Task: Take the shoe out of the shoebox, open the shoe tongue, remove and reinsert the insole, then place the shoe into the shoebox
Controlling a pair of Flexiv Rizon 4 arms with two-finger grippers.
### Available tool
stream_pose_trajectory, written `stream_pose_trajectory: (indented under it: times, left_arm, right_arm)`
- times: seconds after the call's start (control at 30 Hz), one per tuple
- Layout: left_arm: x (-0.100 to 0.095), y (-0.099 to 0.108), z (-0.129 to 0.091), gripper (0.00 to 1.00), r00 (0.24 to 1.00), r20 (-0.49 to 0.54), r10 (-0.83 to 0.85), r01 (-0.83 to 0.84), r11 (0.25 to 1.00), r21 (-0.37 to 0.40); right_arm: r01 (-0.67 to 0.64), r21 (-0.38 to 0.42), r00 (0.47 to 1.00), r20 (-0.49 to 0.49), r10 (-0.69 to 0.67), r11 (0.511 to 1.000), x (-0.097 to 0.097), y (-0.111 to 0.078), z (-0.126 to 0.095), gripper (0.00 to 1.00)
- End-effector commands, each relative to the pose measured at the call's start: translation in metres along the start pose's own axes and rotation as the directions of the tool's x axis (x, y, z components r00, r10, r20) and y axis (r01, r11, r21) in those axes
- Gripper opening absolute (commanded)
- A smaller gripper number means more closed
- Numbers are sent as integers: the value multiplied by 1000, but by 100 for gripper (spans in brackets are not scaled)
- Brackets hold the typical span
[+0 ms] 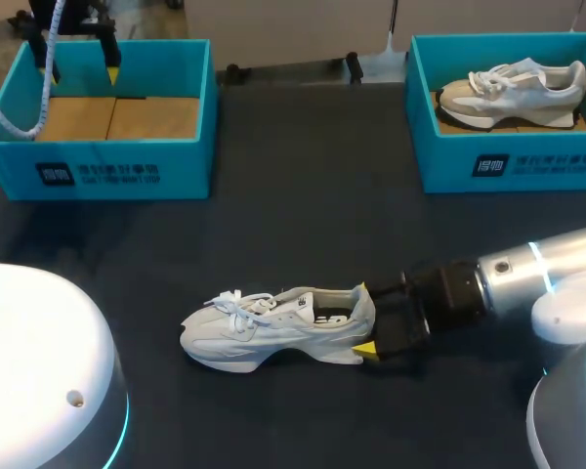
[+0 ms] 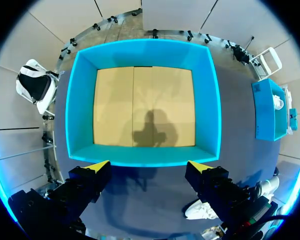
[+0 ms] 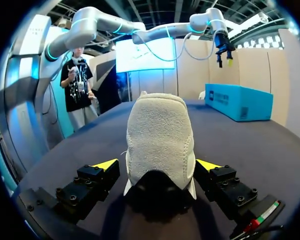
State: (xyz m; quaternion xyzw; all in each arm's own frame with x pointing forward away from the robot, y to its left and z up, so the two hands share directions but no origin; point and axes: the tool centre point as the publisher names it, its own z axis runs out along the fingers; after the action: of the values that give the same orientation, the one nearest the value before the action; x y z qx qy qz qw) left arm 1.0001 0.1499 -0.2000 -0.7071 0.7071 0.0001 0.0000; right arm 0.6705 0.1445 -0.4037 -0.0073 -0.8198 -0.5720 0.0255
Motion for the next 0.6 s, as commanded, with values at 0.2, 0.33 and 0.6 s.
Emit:
stream_pose_trajectory:
  times: [0.2, 0.33, 0.6]
  left_arm:
    - [0, 0, 0, 100, 1000, 0, 0, 0, 1000, 0]
    - [0, 0, 0, 100, 1000, 0, 0, 0, 1000, 0]
    - [0, 0, 0, 100, 1000, 0, 0, 0, 1000, 0]
  right_arm:
    - [-6, 18, 1000, 1, 6, 1000, -3, 3, 13, 100]
    - [-5, 20, 1000, -1, 5, 1000, -4, 3, 16, 100]
    - [-3, 15, 1000, 9, 3, 1000, -3, 3, 21, 100]
